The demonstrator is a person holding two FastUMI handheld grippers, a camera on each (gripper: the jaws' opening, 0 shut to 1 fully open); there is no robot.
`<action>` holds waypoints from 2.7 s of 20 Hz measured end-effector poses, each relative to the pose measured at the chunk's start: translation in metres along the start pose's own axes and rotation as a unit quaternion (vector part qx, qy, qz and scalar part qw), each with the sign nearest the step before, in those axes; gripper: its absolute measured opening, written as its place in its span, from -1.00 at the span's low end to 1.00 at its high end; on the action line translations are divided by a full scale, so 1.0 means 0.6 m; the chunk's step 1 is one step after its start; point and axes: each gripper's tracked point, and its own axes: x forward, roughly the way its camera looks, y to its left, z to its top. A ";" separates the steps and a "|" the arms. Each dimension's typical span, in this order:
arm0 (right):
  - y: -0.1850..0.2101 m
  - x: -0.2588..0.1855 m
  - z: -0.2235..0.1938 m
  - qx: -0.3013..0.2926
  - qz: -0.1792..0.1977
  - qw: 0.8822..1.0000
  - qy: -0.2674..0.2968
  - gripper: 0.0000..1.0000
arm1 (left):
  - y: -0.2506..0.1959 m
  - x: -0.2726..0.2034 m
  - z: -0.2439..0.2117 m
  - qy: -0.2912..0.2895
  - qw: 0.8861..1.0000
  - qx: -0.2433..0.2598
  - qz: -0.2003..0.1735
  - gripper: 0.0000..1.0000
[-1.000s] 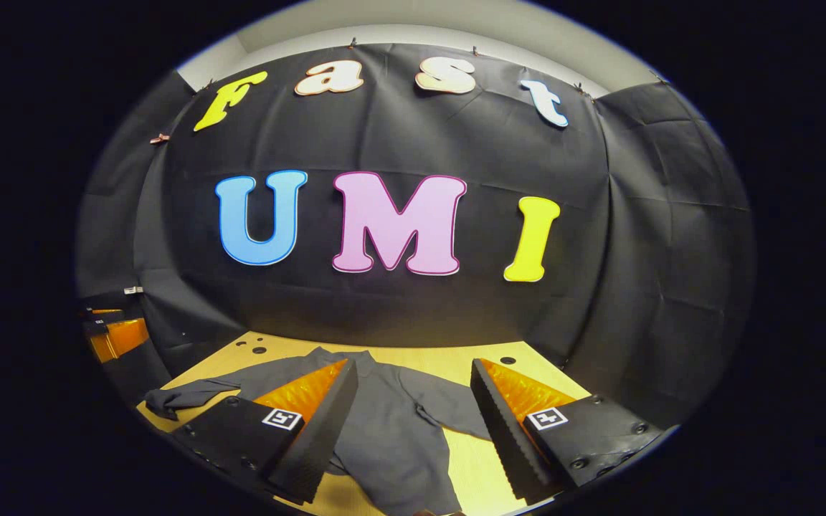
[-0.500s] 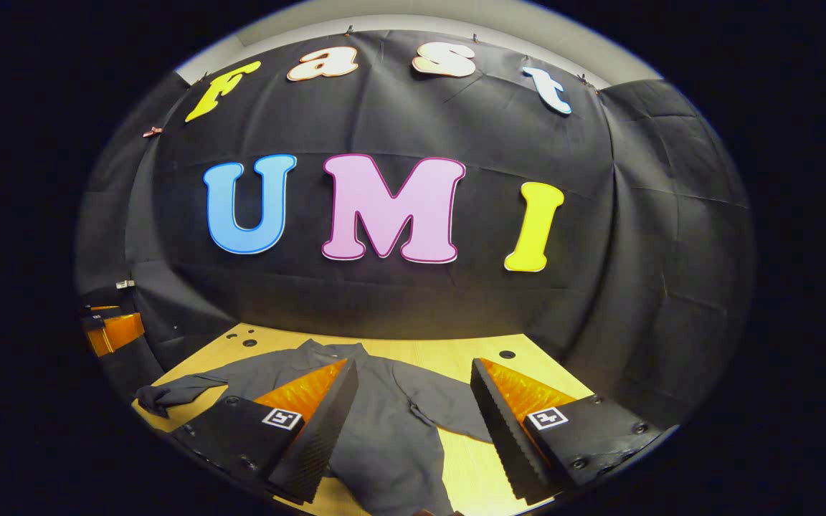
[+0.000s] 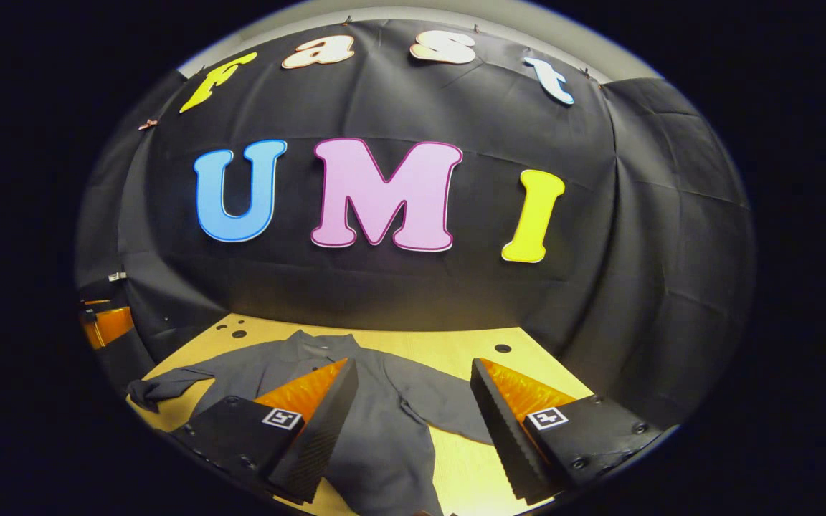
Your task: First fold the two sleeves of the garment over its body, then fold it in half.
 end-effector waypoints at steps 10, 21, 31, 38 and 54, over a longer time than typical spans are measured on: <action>-0.023 0.046 -0.049 0.025 -0.006 0.999 0.048 0.96 | -0.001 0.020 -0.007 0.014 1.000 0.016 0.010 0.92; -0.144 0.120 -0.174 0.054 -0.092 0.983 0.148 0.96 | 0.019 0.044 -0.040 0.048 0.998 0.018 0.032 0.91; -0.315 0.146 -0.288 0.089 -0.192 0.950 0.230 0.96 | 0.012 0.093 -0.081 0.091 0.994 0.015 0.052 0.92; -0.447 0.162 -0.348 0.122 -0.254 0.924 0.258 0.96 | 0.003 0.132 -0.098 0.096 0.992 0.005 0.078 0.92; -0.582 0.172 -0.489 0.179 -0.309 0.878 0.319 0.96 | 0.017 0.135 -0.150 0.133 0.984 -0.005 0.118 0.92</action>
